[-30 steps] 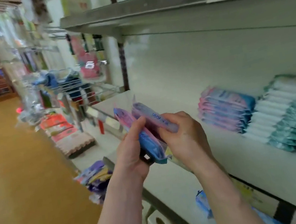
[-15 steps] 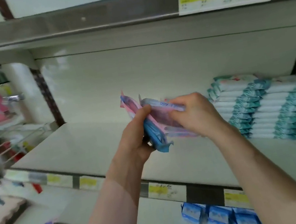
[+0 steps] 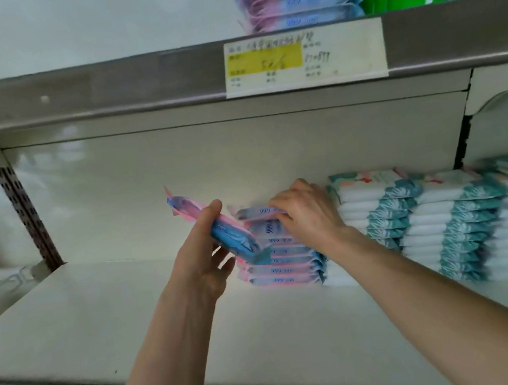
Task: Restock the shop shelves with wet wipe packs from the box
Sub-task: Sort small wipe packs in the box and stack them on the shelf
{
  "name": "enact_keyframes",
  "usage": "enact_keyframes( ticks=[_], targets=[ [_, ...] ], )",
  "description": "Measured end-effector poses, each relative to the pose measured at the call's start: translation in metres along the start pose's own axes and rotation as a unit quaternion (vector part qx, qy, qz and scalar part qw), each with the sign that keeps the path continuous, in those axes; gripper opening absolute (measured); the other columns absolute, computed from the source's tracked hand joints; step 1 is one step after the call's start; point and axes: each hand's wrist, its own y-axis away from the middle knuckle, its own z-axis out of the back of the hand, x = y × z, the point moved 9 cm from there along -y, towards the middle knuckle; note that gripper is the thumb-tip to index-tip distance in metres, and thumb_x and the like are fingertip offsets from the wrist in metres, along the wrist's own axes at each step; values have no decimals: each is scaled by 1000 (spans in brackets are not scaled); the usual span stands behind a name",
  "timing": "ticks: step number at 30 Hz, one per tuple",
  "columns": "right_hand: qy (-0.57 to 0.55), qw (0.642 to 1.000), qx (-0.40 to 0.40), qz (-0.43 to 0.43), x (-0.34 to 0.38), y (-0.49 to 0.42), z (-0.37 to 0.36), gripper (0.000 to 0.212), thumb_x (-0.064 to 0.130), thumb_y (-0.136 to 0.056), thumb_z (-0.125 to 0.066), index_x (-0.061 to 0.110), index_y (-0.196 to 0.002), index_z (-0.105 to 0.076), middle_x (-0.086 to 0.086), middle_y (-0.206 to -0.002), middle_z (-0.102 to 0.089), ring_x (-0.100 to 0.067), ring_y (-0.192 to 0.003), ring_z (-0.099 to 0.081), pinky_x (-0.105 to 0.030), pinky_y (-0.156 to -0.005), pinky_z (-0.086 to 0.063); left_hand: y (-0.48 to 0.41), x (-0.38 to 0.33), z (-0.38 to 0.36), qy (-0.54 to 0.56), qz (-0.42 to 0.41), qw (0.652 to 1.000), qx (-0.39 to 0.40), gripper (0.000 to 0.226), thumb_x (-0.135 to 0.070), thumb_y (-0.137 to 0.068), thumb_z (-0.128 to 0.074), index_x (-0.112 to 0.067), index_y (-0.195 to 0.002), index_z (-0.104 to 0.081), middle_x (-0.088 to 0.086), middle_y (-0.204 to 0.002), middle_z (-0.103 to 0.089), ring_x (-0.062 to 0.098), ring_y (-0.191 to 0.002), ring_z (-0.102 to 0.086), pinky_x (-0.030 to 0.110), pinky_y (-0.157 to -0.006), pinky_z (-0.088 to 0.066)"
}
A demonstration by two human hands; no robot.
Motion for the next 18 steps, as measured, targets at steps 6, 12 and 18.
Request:
enact_keyframes(
  ticks=[6, 12, 18],
  targets=[
    [34, 983, 183, -1, -10, 6, -44, 19, 4, -91, -52, 15, -102, -63, -4, -103, -62, -24, -99, -50, -29, -69, -37, -9, 0, -5, 42, 20, 999, 7, 36, -30, -85, -69, -10, -111, -55, 13, -103, -62, 24, -94, -63, 33, -66, -51],
    [-146, 953, 234, -125, -26, -9, -25, 23, 18, -94, -50, 18, -107, -69, -2, -110, -68, -24, -98, -62, -30, -80, -49, -17, -3, -22, 51, 25, 998, 22, 14, -9, -85, -59, -8, -94, -49, 14, -90, -58, 28, -94, -62, 39, -78, -55],
    [-312, 884, 324, -127, -1, -11, 1, 69, 57, -72, -71, 33, -133, -49, 8, -119, -58, -10, -107, -59, -29, -98, -45, -21, 2, -64, 95, 46, 987, 119, 22, 5, -83, -34, -1, -86, -55, 19, -86, -61, 30, -79, -63, 35, -61, -56]
  ],
)
